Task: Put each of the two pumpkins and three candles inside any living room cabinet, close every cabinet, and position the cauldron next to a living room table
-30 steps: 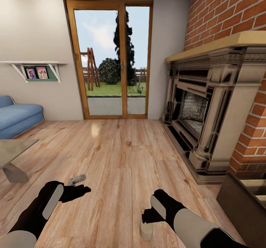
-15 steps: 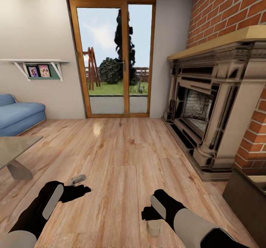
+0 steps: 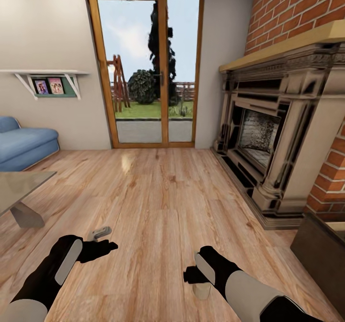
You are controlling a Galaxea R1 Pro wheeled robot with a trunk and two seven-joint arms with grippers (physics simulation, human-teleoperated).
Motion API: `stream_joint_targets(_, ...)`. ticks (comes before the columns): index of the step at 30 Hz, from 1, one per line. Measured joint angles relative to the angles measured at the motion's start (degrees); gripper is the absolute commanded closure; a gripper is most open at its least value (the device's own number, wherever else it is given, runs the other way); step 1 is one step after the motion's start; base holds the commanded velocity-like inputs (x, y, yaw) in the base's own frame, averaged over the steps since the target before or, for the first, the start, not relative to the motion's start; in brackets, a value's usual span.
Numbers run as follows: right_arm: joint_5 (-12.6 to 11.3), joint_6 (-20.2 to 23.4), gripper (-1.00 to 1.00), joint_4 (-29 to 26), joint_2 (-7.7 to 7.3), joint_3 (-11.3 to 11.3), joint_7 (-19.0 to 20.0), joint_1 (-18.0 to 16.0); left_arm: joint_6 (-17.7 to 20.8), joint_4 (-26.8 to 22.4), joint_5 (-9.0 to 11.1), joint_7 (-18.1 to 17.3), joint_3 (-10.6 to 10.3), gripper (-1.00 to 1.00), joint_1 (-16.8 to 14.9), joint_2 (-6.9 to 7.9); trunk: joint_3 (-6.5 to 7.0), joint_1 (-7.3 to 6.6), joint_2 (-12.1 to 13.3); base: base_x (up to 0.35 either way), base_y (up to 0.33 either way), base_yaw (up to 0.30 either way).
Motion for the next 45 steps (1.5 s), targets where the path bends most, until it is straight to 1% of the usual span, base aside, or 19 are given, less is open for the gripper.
stream_joint_targets(7,0.1,-2.6,-1.0,0.0,-0.07,0.1,-0.1,0.0,0.1,-0.1,0.2,-0.2,0.1,-1.0,0.0,-0.02,0.0,0.0,0.0,0.0,0.0,0.0)
stream_joint_targets(11,0.2,-4.3,-1.0,0.1,-0.08,0.1,-0.2,0.0,0.0,-0.1,0.3,-0.3,0.1,-1.0,0.0,-0.43,0.0,0.0,0.0,0.0,0.0,0.0)
stream_joint_targets(12,0.6,-5.9,-1.0,0.1,-0.08,0.3,-0.2,0.0,-0.1,0.0,0.4,-0.1,0.1,-1.0,0.0,-1.58,0.0,0.0,0.0,0.0,0.0,0.0)
stream_joint_targets(14,1.4,-6.6,-1.0,0.2,-0.09,0.4,-0.2,0.0,-0.2,0.0,0.2,0.0,0.1,-1.0,0.0,-2.46,0.0,0.0,0.0,0.0,-0.004,0.0)
stream_joint_targets(15,2.4,-7.1,-1.0,0.2,-0.09,0.5,-0.2,0.0,-0.2,0.0,0.1,0.2,0.1,-1.0,0.0,-3.08,0.0,0.0,0.0,0.0,-0.023,0.0)
stream_joint_targets(16,3.0,-7.2,-1.0,0.2,-0.08,0.6,-0.2,0.0,-0.3,0.0,0.1,0.2,0.1,-1.0,0.0,-3.31,0.0,0.0,0.0,0.024,-0.088,0.0)
stream_joint_targets(17,4.2,-7.5,-1.0,0.2,-0.08,0.6,-0.2,0.0,-0.3,0.0,0.0,0.3,0.1,-1.0,0.0,-3.63,0.0,0.0,0.0,0.047,-0.123,0.0)
stream_joint_targets(20,5.9,-7.8,-1.0,0.3,-0.08,0.6,-0.3,0.0,-0.4,0.0,0.0,0.5,0.1,-1.0,0.0,-3.98,0.0,-0.01,0.0,0.098,-0.19,0.0)
stream_joint_targets(22,6.8,-8.0,-1.0,0.3,-0.14,0.5,-0.3,0.0,-0.5,0.0,0.0,0.4,0.1,-1.0,0.0,-4.12,0.0,-0.01,0.0,0.098,-0.171,0.0)
stream_joint_targets(23,6.9,-8.0,-1.0,0.3,-0.15,0.4,-0.3,0.0,-0.5,0.0,0.0,0.4,0.1,-1.0,0.0,-4.13,0.0,-0.01,0.0,0.061,-0.107,0.0)
stream_joint_targets(38,7.0,-7.4,-1.0,0.3,-0.18,0.2,-0.1,-0.4,-0.5,-0.1,0.0,0.1,0.2,-1.0,0.0,-4.1,0.0,0.0,0.0,0.009,-0.016,0.0)
stream_joint_targets(45,6.9,-7.5,-1.0,0.3,-0.26,0.2,0.2,-0.4,-0.3,-0.7,0.0,0.0,0.2,-1.0,0.0,-4.05,-1.55,0.18,-0.1,0.0,0.0,0.0)
